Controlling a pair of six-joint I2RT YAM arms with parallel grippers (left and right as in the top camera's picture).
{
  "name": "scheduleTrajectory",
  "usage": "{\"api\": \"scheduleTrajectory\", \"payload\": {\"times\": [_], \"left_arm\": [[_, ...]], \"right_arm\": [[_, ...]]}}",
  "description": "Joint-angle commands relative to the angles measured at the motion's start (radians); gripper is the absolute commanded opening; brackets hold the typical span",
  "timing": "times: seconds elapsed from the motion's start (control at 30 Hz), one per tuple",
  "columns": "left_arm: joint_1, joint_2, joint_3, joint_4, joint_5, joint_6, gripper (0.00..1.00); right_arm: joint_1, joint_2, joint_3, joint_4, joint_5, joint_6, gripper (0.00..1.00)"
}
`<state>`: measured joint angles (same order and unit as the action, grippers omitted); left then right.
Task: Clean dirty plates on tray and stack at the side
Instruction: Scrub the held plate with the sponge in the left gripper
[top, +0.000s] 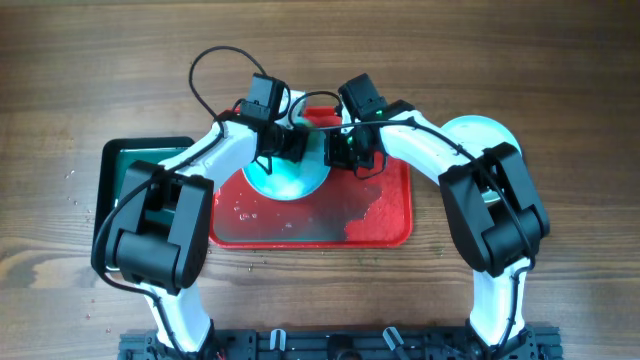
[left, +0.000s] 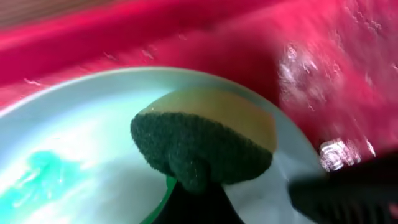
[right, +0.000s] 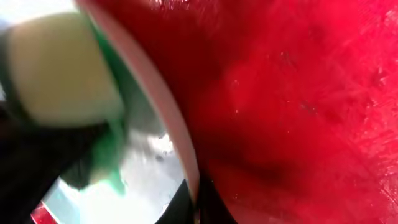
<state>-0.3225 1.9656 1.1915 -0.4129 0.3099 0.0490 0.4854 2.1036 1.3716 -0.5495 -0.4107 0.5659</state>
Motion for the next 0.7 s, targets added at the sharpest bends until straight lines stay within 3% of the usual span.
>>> {"api": "scheduleTrajectory", "payload": {"times": [0.0,0.13,0.27,0.47,0.67], "left_arm": [[-0.016,0.039,-0.023,-0.170,0.120,0.190,0.04],[0.001,0.039,-0.023,-0.345,0.116,0.288,0.04],[0.059,0.039,-0.023,-0.418,-0.031,0.276,0.04],[0.127,0.039,-0.023,-0.382,-0.560,-0.103,0.04],[0.092,0.039,-0.023,-0.132,-0.573,-0.241,0.04]], "right_arm": [[0.008,0.038,-0.015,-0.008,0.043,-0.028,0.04],[0.008,0.038,-0.015,-0.008,0.043,-0.028,0.04],[0.008,0.038,-0.015,-0.009,0.043,-0.031,0.04],[0.008,0.038,-0.015,-0.008,0.042,-0.032,0.04],[0.008,0.038,-0.015,-0.008,0.042,-0.032,0.05]]}}
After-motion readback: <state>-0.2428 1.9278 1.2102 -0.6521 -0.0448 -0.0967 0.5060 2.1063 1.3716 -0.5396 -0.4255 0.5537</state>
